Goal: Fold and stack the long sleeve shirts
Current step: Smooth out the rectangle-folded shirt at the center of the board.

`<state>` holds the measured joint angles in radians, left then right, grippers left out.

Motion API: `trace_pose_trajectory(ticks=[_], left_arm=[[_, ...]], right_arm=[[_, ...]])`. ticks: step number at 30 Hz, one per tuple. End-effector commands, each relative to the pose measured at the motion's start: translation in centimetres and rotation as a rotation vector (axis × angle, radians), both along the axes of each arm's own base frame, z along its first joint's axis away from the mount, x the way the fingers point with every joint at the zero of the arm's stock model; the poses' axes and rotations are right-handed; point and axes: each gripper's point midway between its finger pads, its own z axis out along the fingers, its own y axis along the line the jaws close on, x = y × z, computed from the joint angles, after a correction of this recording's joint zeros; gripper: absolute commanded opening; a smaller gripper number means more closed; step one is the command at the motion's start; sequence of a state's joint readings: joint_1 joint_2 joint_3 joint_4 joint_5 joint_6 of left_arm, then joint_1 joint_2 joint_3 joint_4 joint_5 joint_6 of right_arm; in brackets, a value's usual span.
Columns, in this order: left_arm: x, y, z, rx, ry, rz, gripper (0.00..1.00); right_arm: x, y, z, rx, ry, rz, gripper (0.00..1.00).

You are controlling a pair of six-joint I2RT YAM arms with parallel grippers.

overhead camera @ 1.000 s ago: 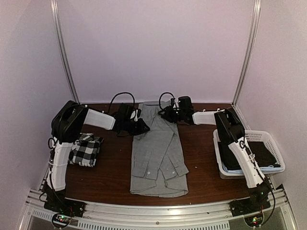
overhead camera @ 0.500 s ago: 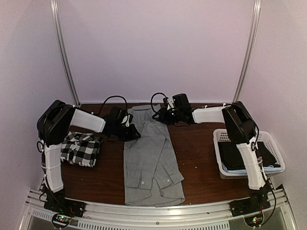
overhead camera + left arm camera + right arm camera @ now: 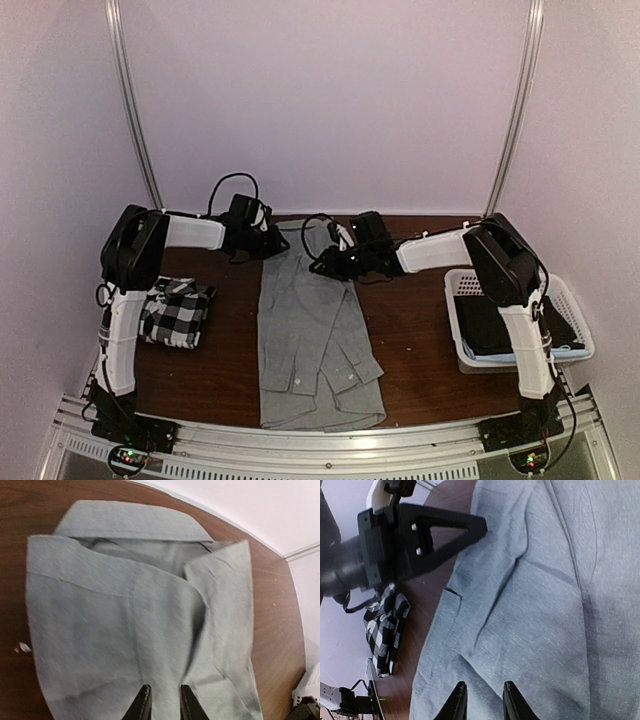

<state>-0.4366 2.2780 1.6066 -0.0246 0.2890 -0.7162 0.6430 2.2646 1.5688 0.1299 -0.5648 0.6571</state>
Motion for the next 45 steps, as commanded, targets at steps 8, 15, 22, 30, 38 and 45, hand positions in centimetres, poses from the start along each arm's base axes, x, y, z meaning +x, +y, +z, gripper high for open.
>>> trace_pose_trajectory(ticks=[8, 15, 22, 30, 38, 45], left_arm=[[7.0, 6.0, -5.0, 0.048, 0.04, 0.12, 0.22], [9.1, 6.2, -6.5, 0.058, 0.064, 0.125, 0.23], [10.5, 6.3, -6.0, 0.025, 0.056, 0.135, 0.25], [12.3, 7.2, -3.0, -0.017, 0.007, 0.141, 0.26], [13.8, 8.2, 1.7, -0.043, -0.077, 0.121, 0.34], [13.2, 8.2, 6.2, -0.065, -0.134, 0.073, 0.42]], right_arm=[[-1.7, -2.0, -5.5, -0.069, 0.083, -0.021, 0.26], [-2.7, -2.0, -6.5, -0.075, 0.114, -0.023, 0.26], [-2.6, -1.4, -5.3, -0.065, 0.103, -0.015, 0.26], [-2.0, -1.3, -2.7, -0.055, 0.066, -0.02, 0.28], [-1.9, -1.6, 0.3, -0.053, 0.011, -0.017, 0.32], [-2.5, -2.2, 2.7, -0.062, -0.031, -0.015, 0.39]])
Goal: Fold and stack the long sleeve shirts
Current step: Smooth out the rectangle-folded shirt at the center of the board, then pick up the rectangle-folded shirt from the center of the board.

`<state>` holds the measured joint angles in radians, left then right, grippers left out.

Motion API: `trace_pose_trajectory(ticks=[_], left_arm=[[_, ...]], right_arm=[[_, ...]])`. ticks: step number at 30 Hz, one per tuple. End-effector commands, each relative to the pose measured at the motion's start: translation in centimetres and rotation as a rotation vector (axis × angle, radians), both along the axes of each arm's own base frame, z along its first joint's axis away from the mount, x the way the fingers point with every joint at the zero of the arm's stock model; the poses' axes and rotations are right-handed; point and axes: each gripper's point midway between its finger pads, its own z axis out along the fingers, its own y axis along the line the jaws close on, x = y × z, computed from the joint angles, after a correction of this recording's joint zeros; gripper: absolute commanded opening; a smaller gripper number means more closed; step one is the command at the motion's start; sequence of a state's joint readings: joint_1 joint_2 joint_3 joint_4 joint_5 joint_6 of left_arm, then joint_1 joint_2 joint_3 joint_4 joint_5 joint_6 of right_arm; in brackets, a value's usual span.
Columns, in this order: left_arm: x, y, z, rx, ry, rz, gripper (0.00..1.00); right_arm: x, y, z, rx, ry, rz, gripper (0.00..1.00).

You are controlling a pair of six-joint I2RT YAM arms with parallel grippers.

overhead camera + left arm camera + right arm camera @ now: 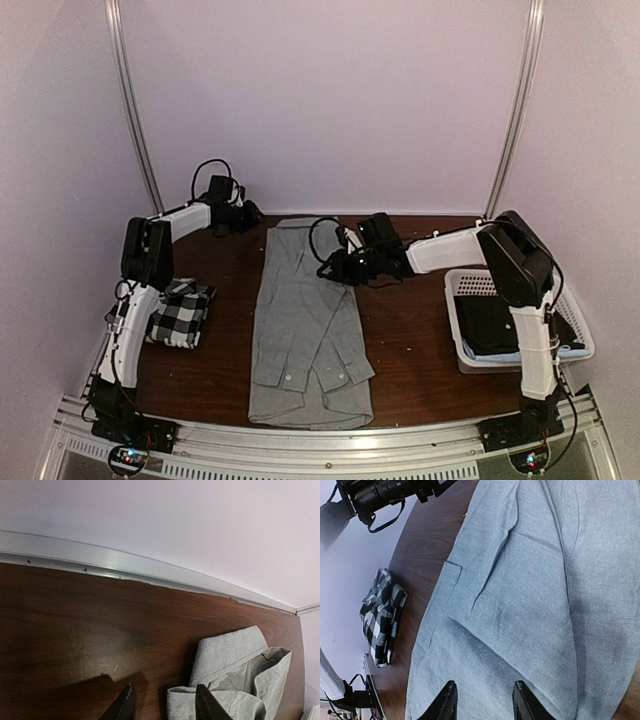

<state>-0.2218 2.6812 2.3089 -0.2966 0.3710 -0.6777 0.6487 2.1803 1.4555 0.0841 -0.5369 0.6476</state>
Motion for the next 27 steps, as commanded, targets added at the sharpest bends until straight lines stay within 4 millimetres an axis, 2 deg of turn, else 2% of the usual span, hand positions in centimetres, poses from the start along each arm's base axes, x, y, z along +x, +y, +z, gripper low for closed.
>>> trace_pose_trajectory(ticks=[1, 5, 10, 15, 17, 21, 27], left_arm=[[-0.5, -0.5, 7.0, -0.022, -0.106, -0.058, 0.43], [-3.1, -0.4, 9.8, -0.029, -0.123, -0.078, 0.45], [-7.8, -0.7, 10.1, -0.045, -0.089, -0.112, 0.45], [-13.3, -2.9, 8.7, -0.06, -0.015, -0.188, 0.44], [-16.0, -3.8, 7.4, -0.047, 0.025, -0.224, 0.43], [-21.2, -4.8, 6.1, -0.031, 0.082, -0.283, 0.43], [-28.2, -5.3, 4.4, -0.023, 0.168, -0.346, 0.43]], right_arm=[[-0.4, -0.6, 3.7, -0.007, -0.078, -0.001, 0.41], [-1.3, -1.6, 4.6, -0.017, -0.091, -0.003, 0.46], [-2.2, -2.7, 5.0, -0.027, -0.107, -0.013, 0.46], [-2.6, -2.4, 4.5, -0.022, -0.088, 0.005, 0.42], [-3.3, -2.8, 4.2, -0.035, -0.084, 0.009, 0.41], [-5.2, -4.4, 3.6, -0.068, -0.074, 0.014, 0.41], [-8.6, -6.1, 2.9, -0.09, -0.052, 0.019, 0.42]])
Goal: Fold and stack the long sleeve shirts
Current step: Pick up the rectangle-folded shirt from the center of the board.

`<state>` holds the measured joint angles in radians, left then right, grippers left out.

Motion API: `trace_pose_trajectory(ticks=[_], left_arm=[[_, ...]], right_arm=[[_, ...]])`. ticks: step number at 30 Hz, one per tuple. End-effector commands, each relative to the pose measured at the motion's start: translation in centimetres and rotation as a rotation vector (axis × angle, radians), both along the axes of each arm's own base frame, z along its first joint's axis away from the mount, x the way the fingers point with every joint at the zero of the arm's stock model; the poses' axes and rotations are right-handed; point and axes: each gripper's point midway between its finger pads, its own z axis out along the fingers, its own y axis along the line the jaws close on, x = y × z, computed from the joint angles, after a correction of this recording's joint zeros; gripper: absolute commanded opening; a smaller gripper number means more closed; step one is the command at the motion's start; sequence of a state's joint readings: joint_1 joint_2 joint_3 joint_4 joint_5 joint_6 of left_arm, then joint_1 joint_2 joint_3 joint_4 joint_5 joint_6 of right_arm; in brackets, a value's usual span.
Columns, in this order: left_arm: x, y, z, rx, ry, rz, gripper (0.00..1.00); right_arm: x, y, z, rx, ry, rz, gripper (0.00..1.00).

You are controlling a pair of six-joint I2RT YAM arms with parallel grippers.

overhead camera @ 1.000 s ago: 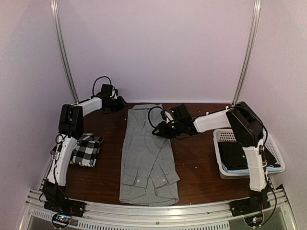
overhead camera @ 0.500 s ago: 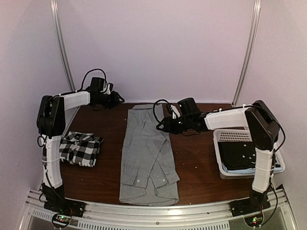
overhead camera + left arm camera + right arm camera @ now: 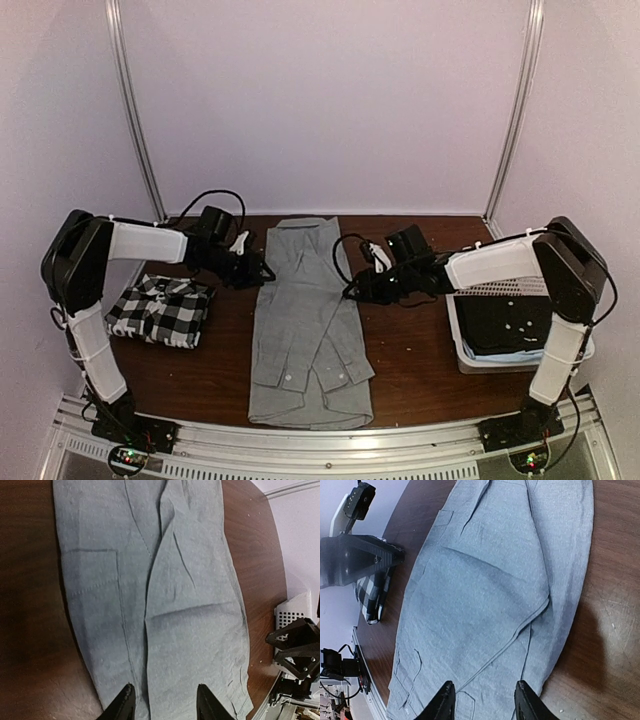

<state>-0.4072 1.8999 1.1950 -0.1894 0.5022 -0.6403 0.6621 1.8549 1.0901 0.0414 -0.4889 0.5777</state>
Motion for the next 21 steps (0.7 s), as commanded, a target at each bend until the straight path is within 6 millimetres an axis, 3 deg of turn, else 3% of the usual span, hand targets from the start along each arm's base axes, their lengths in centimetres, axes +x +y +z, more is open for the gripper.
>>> trace_pose_trajectory(ticks=[1, 13, 17, 21], left_arm=[[-3.3, -0.3, 1.8, -0.032, -0.035, -0.047, 0.43], [-14.7, 1.7, -1.5, -0.008, 0.127, -0.092, 0.42], [-16.9, 2.4, -2.0, -0.006, 0.166, -0.097, 0.41], [-17.7, 2.9, -1.9, 0.003, 0.171, -0.093, 0.41]], right_arm=[[-1.9, -0.7, 1.6, 0.004, -0.04, 0.007, 0.42], [-10.0, -3.5, -1.7, -0.086, 0.077, 0.068, 0.42], [-12.7, -3.6, -2.5, -0.104, 0.119, 0.106, 0.4], [-14.9, -3.7, -3.5, -0.148, 0.146, 0.14, 0.38]])
